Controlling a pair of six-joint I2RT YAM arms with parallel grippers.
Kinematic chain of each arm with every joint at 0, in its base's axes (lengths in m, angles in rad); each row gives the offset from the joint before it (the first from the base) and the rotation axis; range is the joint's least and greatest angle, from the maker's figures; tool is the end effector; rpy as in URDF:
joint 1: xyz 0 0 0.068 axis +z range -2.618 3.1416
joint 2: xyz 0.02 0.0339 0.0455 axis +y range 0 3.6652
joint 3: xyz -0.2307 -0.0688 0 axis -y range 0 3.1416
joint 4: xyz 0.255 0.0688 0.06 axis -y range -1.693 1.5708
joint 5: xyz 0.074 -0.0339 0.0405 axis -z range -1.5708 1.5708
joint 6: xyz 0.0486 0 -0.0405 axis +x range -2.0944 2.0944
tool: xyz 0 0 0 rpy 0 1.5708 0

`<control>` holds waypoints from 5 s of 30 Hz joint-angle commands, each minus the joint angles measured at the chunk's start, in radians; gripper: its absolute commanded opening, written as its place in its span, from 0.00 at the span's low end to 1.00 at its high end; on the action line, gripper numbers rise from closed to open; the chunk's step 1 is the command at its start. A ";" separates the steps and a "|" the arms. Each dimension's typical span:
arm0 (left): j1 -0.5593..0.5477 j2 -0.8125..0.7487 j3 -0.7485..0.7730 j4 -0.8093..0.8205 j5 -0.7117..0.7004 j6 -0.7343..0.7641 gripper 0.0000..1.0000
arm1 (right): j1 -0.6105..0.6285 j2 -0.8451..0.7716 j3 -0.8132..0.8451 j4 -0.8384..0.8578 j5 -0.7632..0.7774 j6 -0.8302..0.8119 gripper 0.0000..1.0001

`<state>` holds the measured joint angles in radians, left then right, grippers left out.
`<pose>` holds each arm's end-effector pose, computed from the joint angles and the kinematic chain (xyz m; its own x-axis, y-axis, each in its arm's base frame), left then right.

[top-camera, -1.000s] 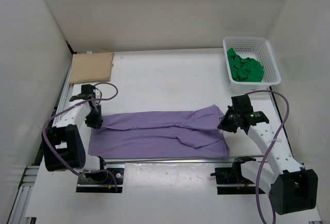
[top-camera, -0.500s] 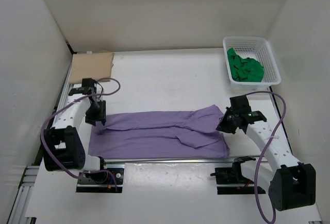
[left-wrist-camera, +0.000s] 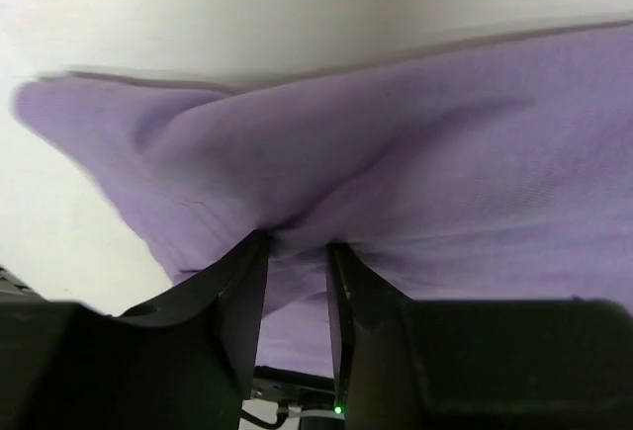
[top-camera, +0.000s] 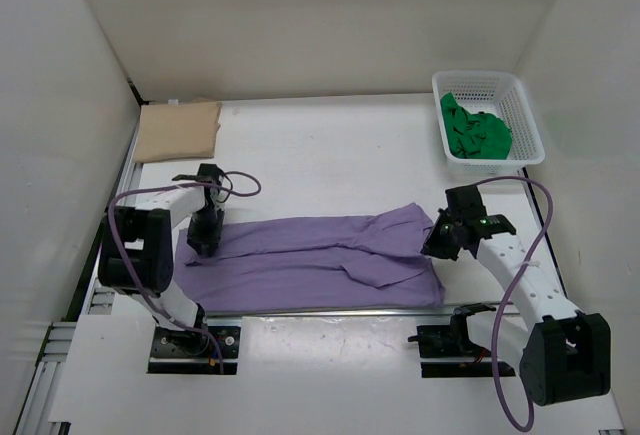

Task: Fold and stack the t-shirts
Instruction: Fold the other side of the tshirt into a rectangle

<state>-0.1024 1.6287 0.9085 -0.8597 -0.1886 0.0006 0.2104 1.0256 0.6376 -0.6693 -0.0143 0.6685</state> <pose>0.2630 -0.0179 0.0990 -0.9947 0.1028 0.0092 0.1027 0.9769 0.1875 0.2143 0.0465 0.1630 -0.8022 0.4624 -0.3778 0.3587 0.8790 0.3142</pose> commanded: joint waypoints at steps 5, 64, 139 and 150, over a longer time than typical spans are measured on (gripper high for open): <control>-0.014 -0.055 0.010 0.088 -0.109 -0.001 0.45 | -0.003 0.048 0.028 0.020 0.011 -0.035 0.00; -0.807 0.706 1.138 -0.058 0.460 -0.001 0.33 | -0.147 0.154 -0.193 0.198 -0.202 0.022 0.00; -0.770 0.422 0.747 0.070 0.169 -0.001 0.10 | -0.074 0.410 0.215 0.297 -0.024 -0.129 0.00; -0.780 0.419 0.728 0.060 0.121 -0.001 0.59 | -0.005 0.411 0.303 0.198 0.033 -0.168 0.48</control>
<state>-0.8818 2.0880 1.6421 -0.7906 0.0021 -0.0006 0.1669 1.5063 0.8829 -0.4404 -0.0338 0.5236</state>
